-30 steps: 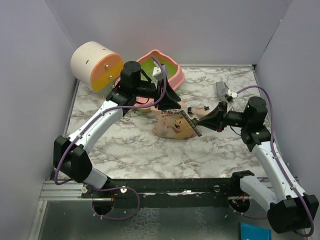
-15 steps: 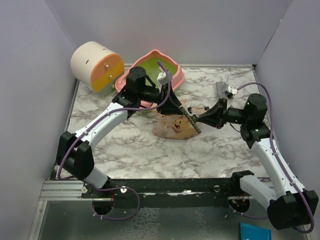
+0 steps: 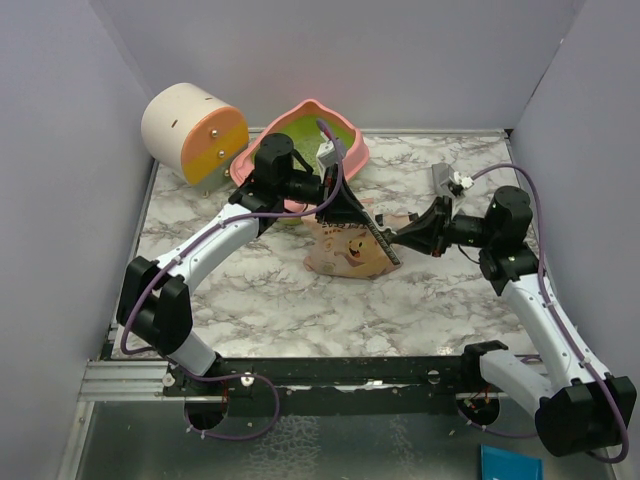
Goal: Fill the litter box with clean litter
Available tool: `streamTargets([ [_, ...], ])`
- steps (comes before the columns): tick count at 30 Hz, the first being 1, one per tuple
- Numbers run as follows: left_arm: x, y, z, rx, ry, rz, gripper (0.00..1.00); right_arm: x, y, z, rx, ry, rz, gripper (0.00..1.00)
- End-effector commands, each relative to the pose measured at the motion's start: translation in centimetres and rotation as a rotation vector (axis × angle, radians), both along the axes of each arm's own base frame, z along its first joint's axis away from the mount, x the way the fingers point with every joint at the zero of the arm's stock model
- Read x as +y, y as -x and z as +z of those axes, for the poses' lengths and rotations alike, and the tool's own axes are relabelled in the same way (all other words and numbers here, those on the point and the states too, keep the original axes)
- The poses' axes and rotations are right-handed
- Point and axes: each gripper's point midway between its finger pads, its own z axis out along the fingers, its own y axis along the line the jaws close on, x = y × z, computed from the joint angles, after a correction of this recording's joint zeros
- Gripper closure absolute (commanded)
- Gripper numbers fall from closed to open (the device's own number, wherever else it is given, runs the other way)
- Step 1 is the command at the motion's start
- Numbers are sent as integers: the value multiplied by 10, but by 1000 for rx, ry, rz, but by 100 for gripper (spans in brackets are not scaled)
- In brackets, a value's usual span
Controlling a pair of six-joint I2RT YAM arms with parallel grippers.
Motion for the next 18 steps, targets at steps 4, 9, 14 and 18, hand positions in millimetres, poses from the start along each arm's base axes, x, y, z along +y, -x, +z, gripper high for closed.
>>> streamTargets([
  [4, 1, 8, 3, -44, 19, -31, 100, -1, -12, 13, -11, 16, -66, 61],
  [9, 5, 13, 8, -56, 27, -39, 100, -3, -18, 17, -14, 27, -101, 51],
  [14, 8, 21, 14, -70, 39, -68, 100, -5, -24, 12, -8, 43, -132, 50],
  [18, 11, 25, 17, -79, 46, -73, 100, -4, -22, 10, 5, 40, -106, 50],
])
